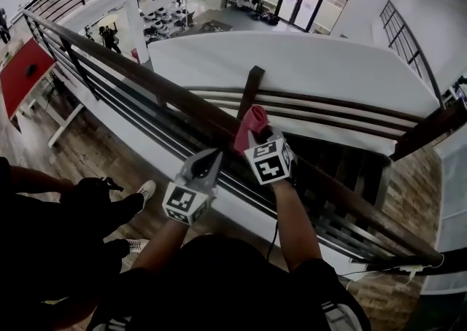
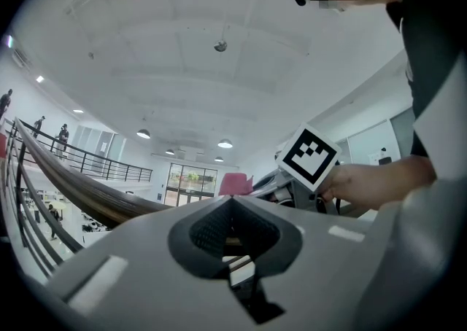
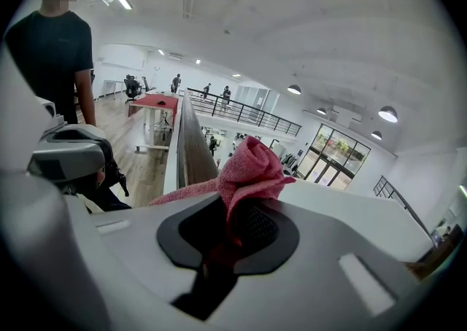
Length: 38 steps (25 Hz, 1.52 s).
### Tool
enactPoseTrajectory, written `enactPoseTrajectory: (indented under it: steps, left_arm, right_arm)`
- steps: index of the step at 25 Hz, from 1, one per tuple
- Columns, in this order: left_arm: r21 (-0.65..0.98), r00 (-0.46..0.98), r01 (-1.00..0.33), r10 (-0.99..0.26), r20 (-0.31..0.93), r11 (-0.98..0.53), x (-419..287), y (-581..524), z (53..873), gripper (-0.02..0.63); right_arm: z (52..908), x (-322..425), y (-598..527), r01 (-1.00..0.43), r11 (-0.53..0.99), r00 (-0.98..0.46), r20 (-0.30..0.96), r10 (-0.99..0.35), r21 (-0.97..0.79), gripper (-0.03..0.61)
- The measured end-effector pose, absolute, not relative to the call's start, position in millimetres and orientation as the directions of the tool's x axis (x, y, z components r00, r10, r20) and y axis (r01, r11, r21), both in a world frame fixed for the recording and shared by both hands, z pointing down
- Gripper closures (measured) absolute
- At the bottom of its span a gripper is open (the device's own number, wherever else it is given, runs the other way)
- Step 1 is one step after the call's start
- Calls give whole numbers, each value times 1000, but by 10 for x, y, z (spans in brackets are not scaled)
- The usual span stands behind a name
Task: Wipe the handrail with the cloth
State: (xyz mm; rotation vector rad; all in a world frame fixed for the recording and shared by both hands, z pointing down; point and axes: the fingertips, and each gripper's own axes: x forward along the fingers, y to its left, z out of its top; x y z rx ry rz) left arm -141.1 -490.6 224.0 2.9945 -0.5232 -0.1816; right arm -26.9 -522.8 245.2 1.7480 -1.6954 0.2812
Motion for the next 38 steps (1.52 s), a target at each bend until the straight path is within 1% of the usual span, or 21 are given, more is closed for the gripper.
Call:
enactPoseTrajectory:
  steps: [2,6,28,38]
  left_arm:
    - [117,935,-333,-344,-89,-935,-1372,-4872,2273,615]
    - [109,932,-334,-345,-113,-936,-1281,-4781,2180,615]
    - [88,942,-303,-312,-127,-949,-678,-4035,2069,615]
    - [65,956,-265,-271,-114,-962,-383,-3629,2019,615]
  right_arm:
    - [2467,-235,-5165,-947,76,129,589,-798,312,537]
    - [2451,-169,-5046,-944,84,131,594,-794,320,537]
    - [2464,362,-4149,-938,68,165,611,-774,340,537]
    - [2434,597,-3681,-942,40,182,603,-776,335,537]
